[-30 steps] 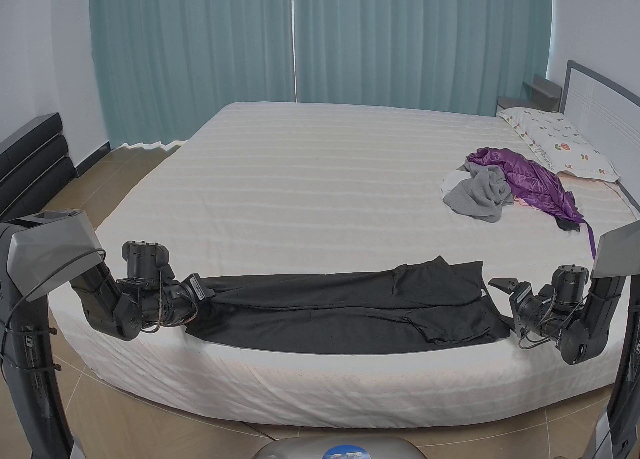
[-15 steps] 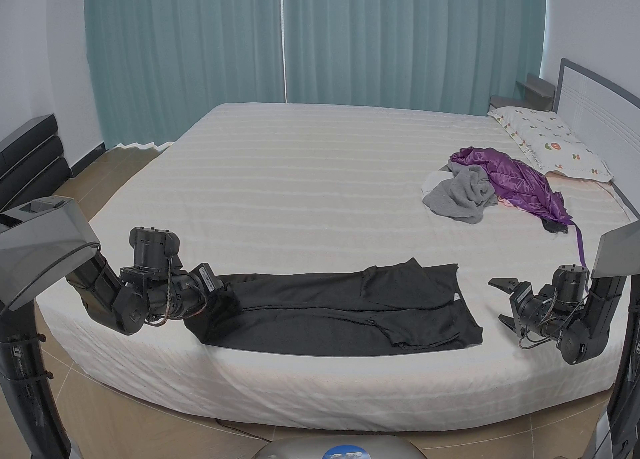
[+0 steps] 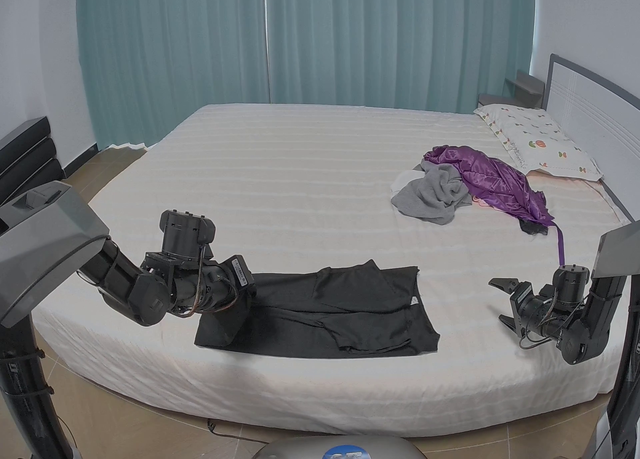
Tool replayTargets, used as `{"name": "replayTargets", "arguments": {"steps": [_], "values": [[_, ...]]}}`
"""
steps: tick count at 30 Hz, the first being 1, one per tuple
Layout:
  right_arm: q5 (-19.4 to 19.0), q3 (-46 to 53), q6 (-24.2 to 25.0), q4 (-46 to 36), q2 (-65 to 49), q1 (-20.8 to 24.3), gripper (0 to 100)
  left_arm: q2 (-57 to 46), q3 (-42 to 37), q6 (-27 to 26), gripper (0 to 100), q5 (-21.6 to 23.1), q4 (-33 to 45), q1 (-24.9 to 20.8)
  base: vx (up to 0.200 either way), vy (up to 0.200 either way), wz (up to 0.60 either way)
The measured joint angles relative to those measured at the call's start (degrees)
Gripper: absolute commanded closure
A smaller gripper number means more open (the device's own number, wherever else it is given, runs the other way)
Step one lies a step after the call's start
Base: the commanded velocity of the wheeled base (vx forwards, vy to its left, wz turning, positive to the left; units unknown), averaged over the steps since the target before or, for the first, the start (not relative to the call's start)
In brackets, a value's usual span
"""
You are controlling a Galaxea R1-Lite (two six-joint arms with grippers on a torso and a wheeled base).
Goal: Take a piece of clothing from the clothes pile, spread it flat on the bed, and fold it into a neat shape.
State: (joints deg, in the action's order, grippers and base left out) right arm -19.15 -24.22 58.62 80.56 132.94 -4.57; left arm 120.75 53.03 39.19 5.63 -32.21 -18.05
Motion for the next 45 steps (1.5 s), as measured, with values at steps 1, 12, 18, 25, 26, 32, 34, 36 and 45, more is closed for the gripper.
{"name": "replayTargets", "arguments": {"steps": [1,12,18,25,26,32,34,36,45], "values": [[0.0,0.0,0.0,0.0,0.0,0.0,0,0.0,0.5,0.0,100,0.0,0.4,-0.5,0.0,-0.2,0.0],[0.0,0.0,0.0,0.0,0.0,0.1,0,1.4,6.6,0.5,100,-0.7,5.0,-4.8,0.0,-0.2,0.0],[0.0,0.0,0.0,0.0,0.0,0.1,0,4.5,11.3,1.7,100,-2.6,7.6,-7.3,0.0,-0.1,0.0],[0.0,0.0,-0.1,0.0,0.0,0.1,0,9.0,16.1,1.8,100,-6.6,9.2,-10.7,0.0,0.0,0.0],[0.0,0.0,-0.1,0.0,0.0,0.1,0,9.6,16.8,1.8,0,-7.3,9.3,-11.1,0.0,0.0,0.0],[0.0,0.1,-0.1,0.0,0.0,0.2,0,12.2,19.2,1.9,0,-8.3,9.4,-13.2,0.0,0.0,0.0],[0.0,0.1,-0.1,0.0,0.0,0.2,0,12.7,19.7,1.9,0,-8.7,9.4,-13.6,0.0,0.0,0.0],[0.0,0.1,-0.1,0.0,0.0,0.2,0,13.0,19.9,2.0,0,-9.2,9.4,-13.8,0.0,0.0,0.0],[0.0,0.1,-0.1,0.0,0.0,0.2,0,11.1,19.5,6.7,0,-9.1,10.3,-13.2,0.0,0.0,0.0]]}}
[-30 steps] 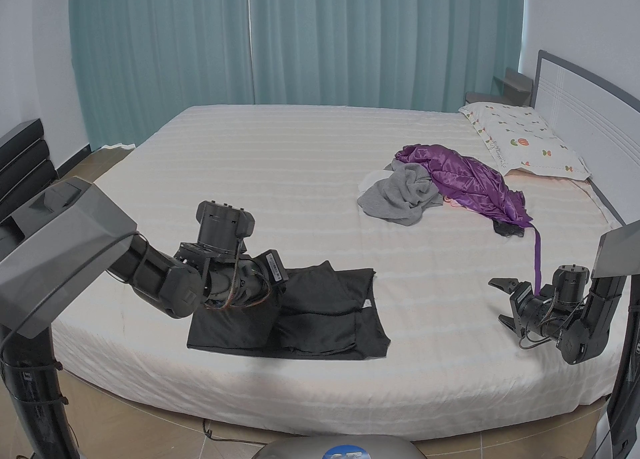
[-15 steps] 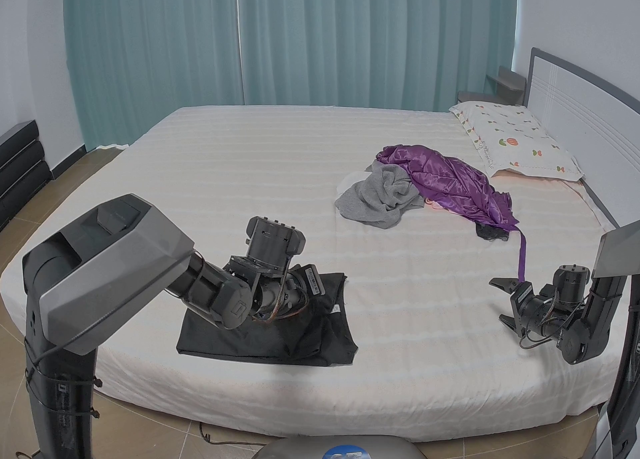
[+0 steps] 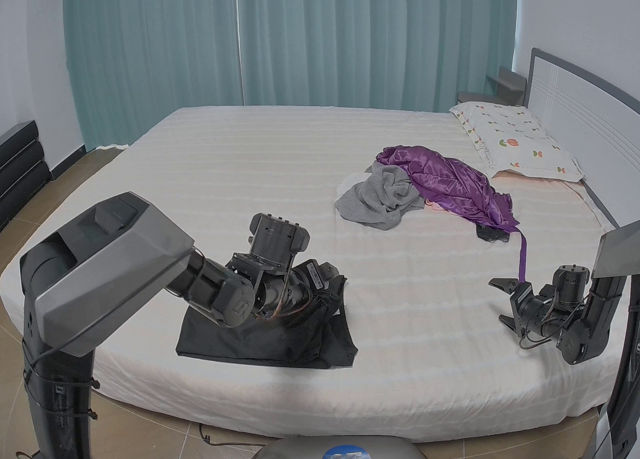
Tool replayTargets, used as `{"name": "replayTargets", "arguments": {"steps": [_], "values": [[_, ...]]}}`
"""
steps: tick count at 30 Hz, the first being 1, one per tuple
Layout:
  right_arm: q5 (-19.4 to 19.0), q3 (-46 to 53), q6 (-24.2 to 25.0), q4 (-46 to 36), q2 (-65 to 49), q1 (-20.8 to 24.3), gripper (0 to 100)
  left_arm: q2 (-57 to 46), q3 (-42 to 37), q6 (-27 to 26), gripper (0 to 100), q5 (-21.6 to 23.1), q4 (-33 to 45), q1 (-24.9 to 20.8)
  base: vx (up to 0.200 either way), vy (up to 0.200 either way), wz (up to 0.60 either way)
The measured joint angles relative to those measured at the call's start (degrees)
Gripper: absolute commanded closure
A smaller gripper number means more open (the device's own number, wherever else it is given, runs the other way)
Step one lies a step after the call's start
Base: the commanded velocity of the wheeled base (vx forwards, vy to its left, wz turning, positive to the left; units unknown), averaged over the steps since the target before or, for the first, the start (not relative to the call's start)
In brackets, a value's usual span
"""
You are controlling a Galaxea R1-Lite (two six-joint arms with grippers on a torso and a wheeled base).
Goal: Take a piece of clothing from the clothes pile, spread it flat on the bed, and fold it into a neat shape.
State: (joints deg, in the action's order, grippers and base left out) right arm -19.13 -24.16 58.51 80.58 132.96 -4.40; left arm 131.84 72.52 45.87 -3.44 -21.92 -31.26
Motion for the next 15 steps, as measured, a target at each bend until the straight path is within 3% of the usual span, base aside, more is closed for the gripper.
{"name": "replayTargets", "arguments": {"steps": [11,15], "values": [[0.0,0.0,0.0,0.0,0.0,0.0,0,-8.1,-5.9,6.7,0,4.7,2.7,7.0,0.0,0.0,0.0],[0.0,0.1,0.0,0.0,0.0,0.1,0,-11.3,-9.8,10.5,0,8.7,2.7,10.4,0.0,0.0,0.0]]}}
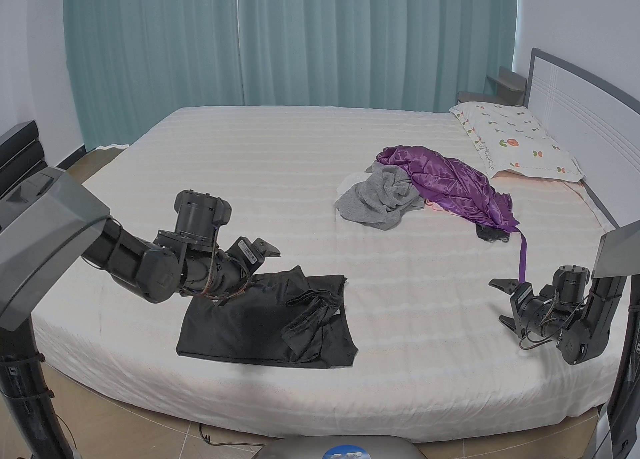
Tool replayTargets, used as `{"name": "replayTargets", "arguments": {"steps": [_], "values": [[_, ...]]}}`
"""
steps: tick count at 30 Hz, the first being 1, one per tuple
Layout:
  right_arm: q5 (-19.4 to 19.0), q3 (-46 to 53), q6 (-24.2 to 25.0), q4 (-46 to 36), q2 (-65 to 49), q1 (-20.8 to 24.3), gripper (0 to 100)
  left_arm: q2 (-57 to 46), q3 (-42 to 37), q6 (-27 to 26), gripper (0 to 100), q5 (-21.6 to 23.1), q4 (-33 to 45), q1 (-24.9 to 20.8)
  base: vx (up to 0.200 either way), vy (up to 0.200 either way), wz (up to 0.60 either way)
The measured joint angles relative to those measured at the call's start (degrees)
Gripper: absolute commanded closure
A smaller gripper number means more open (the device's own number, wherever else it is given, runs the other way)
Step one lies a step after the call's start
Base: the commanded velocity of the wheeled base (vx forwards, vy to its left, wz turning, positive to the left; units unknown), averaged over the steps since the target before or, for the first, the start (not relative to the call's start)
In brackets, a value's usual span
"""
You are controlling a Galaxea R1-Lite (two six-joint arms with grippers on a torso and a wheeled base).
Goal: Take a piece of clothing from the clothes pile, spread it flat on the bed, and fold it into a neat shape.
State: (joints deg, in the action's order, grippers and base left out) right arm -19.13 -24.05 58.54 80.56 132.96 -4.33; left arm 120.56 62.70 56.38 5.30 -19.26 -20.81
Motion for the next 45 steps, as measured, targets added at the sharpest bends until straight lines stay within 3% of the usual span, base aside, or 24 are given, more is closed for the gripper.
{"name": "replayTargets", "arguments": {"steps": [9,15,21,37,45], "values": [[0.0,0.1,0.0,0.0,0.0,0.0,0,-3.8,-7.1,4.5,0,10.5,-2.8,4.9,0.0,0.133,0.0],[0.0,0.0,0.0,0.0,0.0,0.0,0,-4.1,-11.3,6.9,0,14.0,-10.8,7.3,0.0,0.2,0.0],[0.0,0.1,0.0,0.0,0.0,0.1,0,-3.8,-13.5,7.6,0,17.7,-12.4,10.5,0.0,0.2,0.0],[0.5,0.5,0.0,0.0,-1.2,0.7,0,-0.7,-13.9,7.5,0,18.4,-14.2,12.2,0.0,0.2,0.0],[3.1,3.0,0.0,-0.3,-6.4,6.5,0,0.2,-14.7,7.5,0,18.3,-15.2,12.3,0.0,0.2,0.0]]}}
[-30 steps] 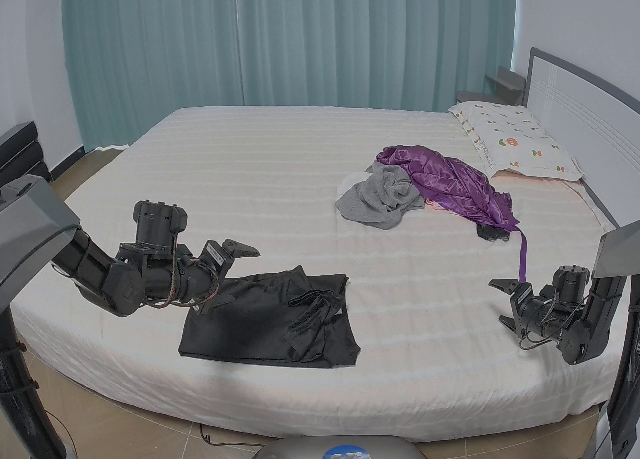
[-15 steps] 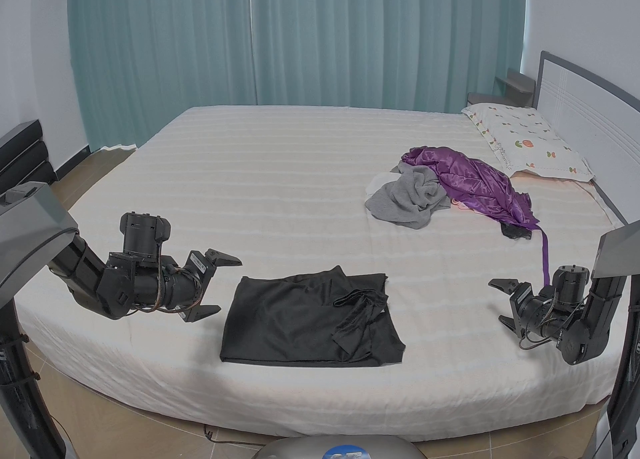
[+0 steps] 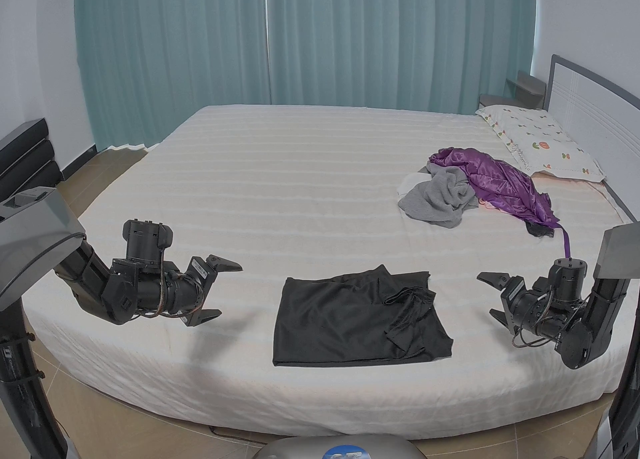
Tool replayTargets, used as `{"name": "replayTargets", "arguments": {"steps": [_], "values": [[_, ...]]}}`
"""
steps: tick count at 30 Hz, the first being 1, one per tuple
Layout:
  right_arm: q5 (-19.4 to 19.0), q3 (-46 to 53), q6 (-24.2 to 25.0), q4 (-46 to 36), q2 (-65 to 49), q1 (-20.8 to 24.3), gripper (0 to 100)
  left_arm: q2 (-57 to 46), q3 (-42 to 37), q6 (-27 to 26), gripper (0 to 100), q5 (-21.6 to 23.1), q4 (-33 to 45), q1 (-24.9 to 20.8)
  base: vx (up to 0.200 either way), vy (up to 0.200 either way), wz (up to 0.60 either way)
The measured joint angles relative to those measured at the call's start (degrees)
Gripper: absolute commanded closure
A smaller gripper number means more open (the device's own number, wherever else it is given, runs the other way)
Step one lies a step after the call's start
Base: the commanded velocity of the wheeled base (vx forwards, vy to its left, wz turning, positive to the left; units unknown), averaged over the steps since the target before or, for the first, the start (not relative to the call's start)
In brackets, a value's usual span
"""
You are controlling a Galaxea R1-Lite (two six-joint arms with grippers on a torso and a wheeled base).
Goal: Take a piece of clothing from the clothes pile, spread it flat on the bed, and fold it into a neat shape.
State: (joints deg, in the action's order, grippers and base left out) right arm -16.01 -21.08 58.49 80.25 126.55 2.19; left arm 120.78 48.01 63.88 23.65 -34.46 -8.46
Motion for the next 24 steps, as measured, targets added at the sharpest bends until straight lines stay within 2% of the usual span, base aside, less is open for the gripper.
{"name": "replayTargets", "arguments": {"steps": [3,9,14,19,24], "values": [[2.5,0.9,-0.1,-0.3,-2.1,4.7,0,0.2,-0.2,0.0,0,0.0,-0.1,0.0,0.0,0.2,0.0],[7.8,0.5,-2.9,-3.9,-3.8,13.8,0,0.5,-0.5,-0.2,0,-0.5,-0.2,0.0,0.0,0.0,0.0],[10.9,-3.2,-6.9,-13.2,-4.3,17.4,0,0.7,-0.6,-0.4,0,-0.7,-0.2,-0.2,0.0,0.0,0.0],[12.5,-8.4,-7.9,-22.0,-4.9,21.3,0,0.8,-0.6,-0.4,0,-0.7,-0.3,-0.2,0.0,0.0,0.0],[12.9,-13.4,-8.1,-25.7,-4.7,24.8,0,1.0,-0.5,-0.5,0,-0.8,-0.3,-0.2,0.0,0.0,0.0]]}}
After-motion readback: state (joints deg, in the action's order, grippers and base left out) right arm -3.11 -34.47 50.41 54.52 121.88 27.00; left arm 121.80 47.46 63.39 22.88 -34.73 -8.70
